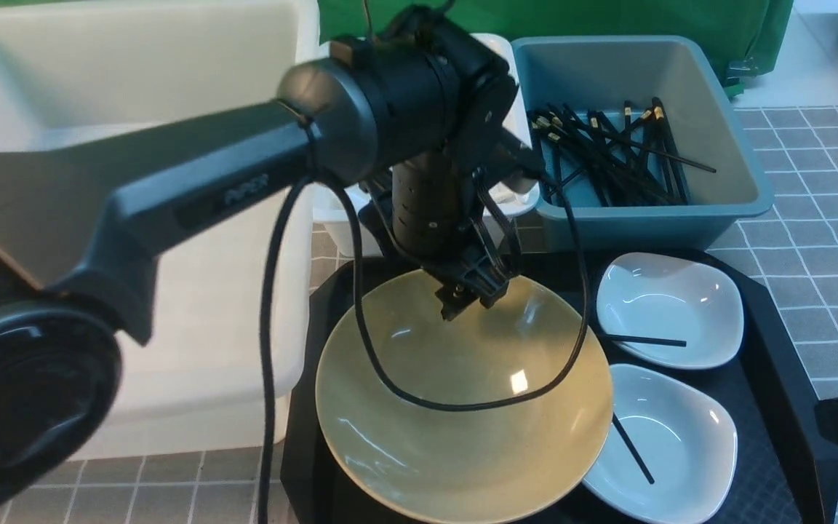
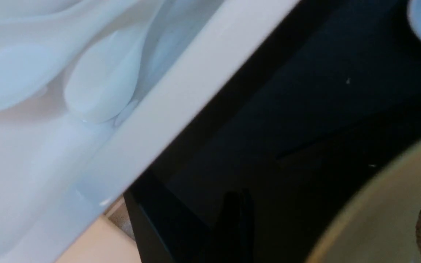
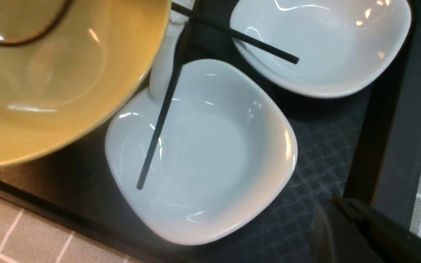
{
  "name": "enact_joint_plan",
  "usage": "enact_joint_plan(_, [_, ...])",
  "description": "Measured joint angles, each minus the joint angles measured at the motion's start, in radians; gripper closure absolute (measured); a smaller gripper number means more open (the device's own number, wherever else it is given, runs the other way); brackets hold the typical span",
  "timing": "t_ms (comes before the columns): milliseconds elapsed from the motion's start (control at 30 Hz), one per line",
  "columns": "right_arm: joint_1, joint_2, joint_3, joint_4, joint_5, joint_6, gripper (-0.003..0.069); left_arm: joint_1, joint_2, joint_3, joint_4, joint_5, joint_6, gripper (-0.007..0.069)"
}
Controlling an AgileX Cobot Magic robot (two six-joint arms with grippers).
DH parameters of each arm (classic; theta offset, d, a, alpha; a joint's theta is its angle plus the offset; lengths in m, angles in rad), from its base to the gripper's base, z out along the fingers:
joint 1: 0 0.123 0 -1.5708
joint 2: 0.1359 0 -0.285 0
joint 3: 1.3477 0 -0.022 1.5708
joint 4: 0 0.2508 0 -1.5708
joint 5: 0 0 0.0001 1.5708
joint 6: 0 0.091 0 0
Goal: On grey table put chopsticks spoon bowls plates into blue grey white boxes.
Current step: 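Grasp the large bowl on the tray by its rim, then place the tan bowl onto the bowl stack in the left bin with the left gripper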
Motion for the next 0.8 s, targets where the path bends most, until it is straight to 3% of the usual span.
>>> enact_joint_plan(200, [0.0, 0.0, 0.0, 0.0, 0.0, 0.0, 0.0623, 0.003, 0.05, 0.0, -0.003, -0.005, 0.042, 0.0151])
enact_joint_plan(467, [0.0, 0.0, 0.0, 0.0, -0.001, 0.0, 0.0623, 0.007, 0.021, -0.012, -0.035, 0.061, 0.1, 0.0461])
enact_joint_plan(800, [0.0, 0.0, 0.0, 0.0, -0.001, 0.0, 0.0623, 0.006, -0.132, -0.011, -0.158, 0.066, 0.121, 0.0606])
